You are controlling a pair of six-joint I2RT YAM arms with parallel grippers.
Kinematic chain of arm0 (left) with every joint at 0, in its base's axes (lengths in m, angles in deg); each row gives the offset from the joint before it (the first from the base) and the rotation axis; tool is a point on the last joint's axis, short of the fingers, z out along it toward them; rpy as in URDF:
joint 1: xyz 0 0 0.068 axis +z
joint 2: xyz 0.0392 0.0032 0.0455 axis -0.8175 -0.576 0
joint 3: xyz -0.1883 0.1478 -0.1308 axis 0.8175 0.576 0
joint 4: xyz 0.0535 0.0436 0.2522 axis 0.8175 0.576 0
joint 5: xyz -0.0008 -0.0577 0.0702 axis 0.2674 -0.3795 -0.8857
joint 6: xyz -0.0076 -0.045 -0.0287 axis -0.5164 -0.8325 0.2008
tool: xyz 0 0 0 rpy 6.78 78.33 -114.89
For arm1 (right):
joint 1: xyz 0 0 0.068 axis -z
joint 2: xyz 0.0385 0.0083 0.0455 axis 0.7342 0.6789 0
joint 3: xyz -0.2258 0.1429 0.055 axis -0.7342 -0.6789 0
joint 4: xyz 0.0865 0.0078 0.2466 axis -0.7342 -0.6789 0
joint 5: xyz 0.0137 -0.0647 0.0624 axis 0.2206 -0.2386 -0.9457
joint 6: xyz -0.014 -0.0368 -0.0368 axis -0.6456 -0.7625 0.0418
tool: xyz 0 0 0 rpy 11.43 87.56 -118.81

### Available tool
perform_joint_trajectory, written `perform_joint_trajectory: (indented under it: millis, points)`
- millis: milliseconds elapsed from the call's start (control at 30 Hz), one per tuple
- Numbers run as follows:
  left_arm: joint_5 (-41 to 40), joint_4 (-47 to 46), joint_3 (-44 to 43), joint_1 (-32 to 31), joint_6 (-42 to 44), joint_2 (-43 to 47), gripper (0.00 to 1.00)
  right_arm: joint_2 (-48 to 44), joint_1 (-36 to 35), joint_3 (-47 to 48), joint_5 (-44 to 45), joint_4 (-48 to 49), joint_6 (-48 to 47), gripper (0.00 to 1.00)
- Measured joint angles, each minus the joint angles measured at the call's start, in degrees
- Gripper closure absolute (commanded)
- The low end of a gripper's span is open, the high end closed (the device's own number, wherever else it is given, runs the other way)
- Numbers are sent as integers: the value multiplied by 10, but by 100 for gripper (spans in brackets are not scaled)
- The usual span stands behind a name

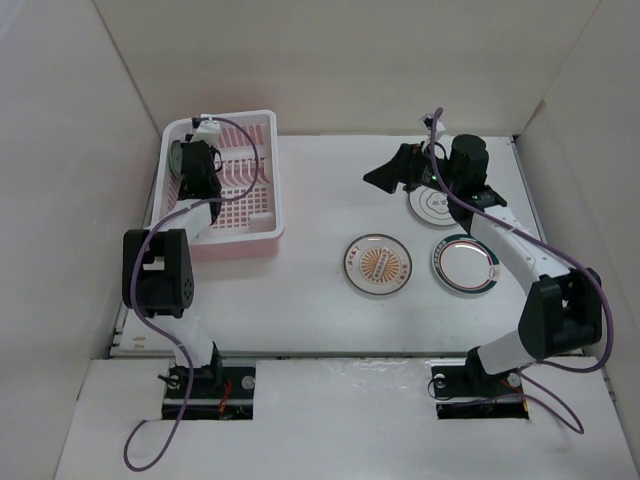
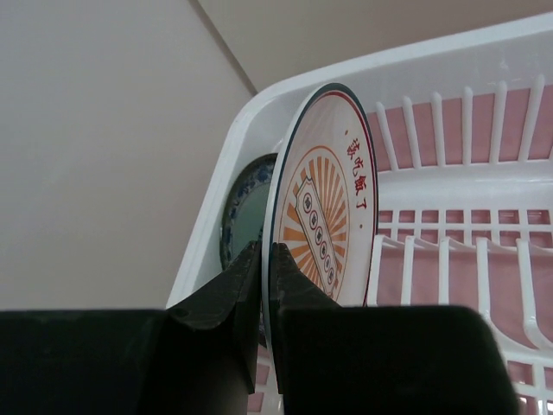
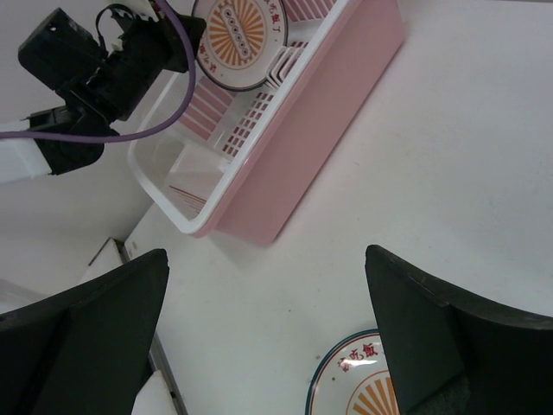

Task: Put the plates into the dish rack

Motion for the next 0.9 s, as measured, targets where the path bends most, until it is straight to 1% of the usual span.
perform_joint_trajectory:
  millis: [267,467,533,667,700,767,833,900]
  points:
    - [1,2,-4,0,-18,-21,100,0,0,1,0,0,0,0]
    - [-3,28,-26,0,-31,-33,99,0,0,5,0,0,0,0]
    - [-3,30,-28,0,-37,-37,92,0,0,5,0,0,0,0]
    - [-12,52,-37,0,-43,-40,69,0,0,5,0,0,0,0]
    - [-15,57,-37,0,-44,-40,69,0,0,5,0,0,0,0]
    - [-17,64,-38,0,-48,-40,64,0,0,5,0,0,0,0]
    - [-19,71,-38,1,-50,-40,64,0,0,5,0,0,0,0]
    - [-22,76,-38,1,-51,-40,59,0,0,5,0,0,0,0]
